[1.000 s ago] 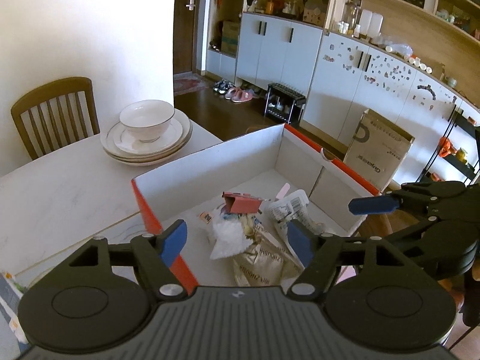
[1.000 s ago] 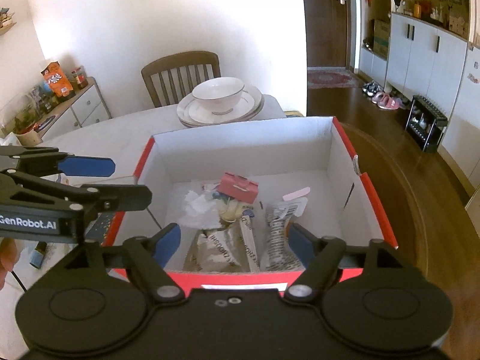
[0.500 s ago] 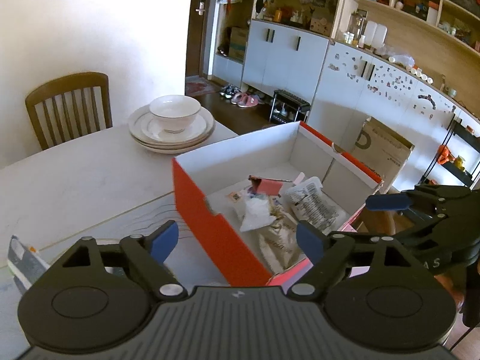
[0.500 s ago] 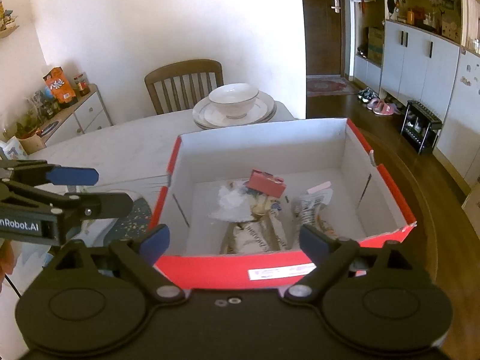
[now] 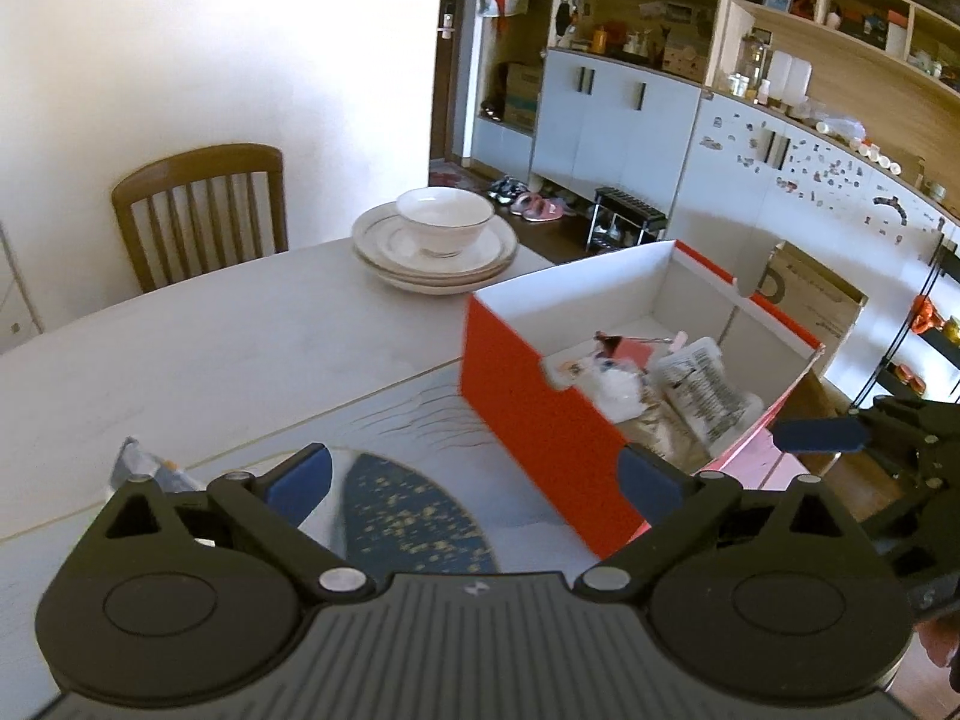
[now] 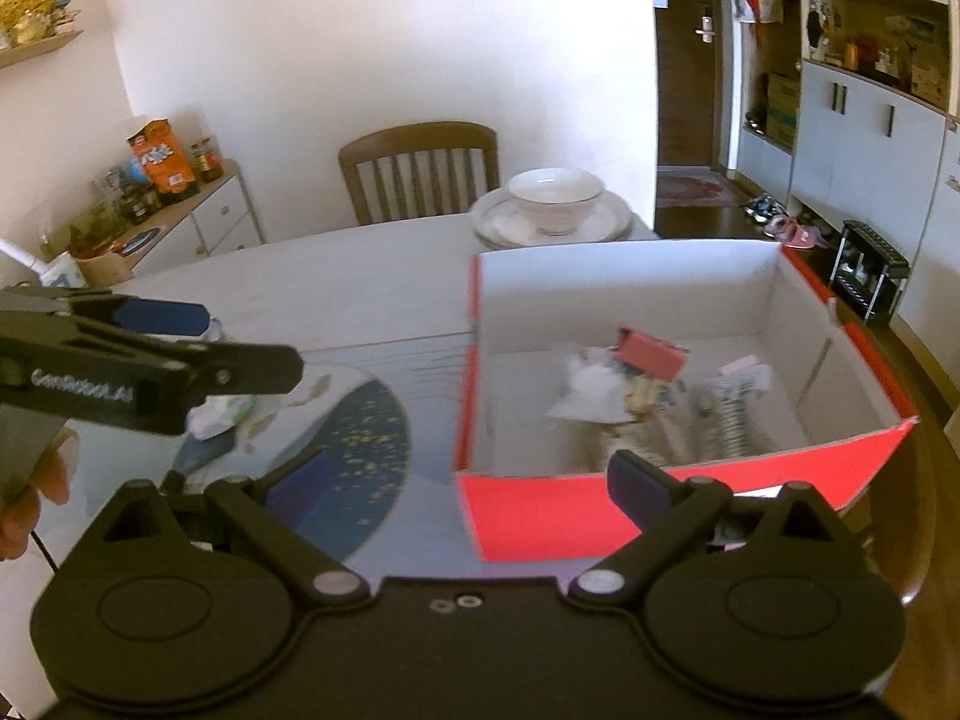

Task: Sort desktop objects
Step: 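Lift both open grippers from the box and move them to the table items, then grasp the blue-labelled bottle with the left gripper while the right gripper grasps the grey-white bag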

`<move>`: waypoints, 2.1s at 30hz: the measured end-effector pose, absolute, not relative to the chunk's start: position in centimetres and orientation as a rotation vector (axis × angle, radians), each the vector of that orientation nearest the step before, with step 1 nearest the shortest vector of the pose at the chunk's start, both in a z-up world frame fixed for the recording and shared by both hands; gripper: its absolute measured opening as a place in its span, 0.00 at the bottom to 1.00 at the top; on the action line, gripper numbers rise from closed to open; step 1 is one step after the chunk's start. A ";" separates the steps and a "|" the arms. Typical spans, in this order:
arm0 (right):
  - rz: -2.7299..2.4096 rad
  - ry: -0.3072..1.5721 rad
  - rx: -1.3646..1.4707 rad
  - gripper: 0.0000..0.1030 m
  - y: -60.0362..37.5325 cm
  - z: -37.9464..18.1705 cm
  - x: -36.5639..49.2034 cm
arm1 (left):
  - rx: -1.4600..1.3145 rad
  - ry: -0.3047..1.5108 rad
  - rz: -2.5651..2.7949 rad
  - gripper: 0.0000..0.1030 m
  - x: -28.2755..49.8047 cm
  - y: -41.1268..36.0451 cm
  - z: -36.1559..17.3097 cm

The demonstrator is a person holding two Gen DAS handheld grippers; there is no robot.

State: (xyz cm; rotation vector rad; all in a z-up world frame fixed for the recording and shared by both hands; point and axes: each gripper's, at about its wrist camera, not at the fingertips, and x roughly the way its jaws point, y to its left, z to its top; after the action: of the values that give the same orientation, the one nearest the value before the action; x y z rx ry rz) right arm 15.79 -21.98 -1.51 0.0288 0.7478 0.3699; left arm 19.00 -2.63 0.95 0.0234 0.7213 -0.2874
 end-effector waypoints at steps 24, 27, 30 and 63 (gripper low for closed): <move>0.452 0.736 -0.065 0.97 -10.7 -1.4 16.6 | -0.041 0.766 -0.130 0.99 16.2 10.3 -2.6; 0.465 0.738 -0.070 0.97 -10.0 -1.5 17.7 | -0.056 0.788 -0.115 0.99 15.8 11.4 -3.7; 0.488 0.732 -0.079 0.97 -9.0 -1.5 18.7 | -0.049 0.817 -0.097 0.99 15.6 12.0 -5.1; 0.703 0.871 -0.170 0.95 3.9 -9.2 29.0 | -0.098 0.948 -0.079 0.87 15.5 11.7 -11.9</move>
State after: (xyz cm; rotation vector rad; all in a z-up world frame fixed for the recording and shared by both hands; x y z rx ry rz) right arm 28.97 3.93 -9.16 -0.1699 0.8712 0.7025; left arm 15.46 11.65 -11.93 -0.0985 0.9483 -0.0794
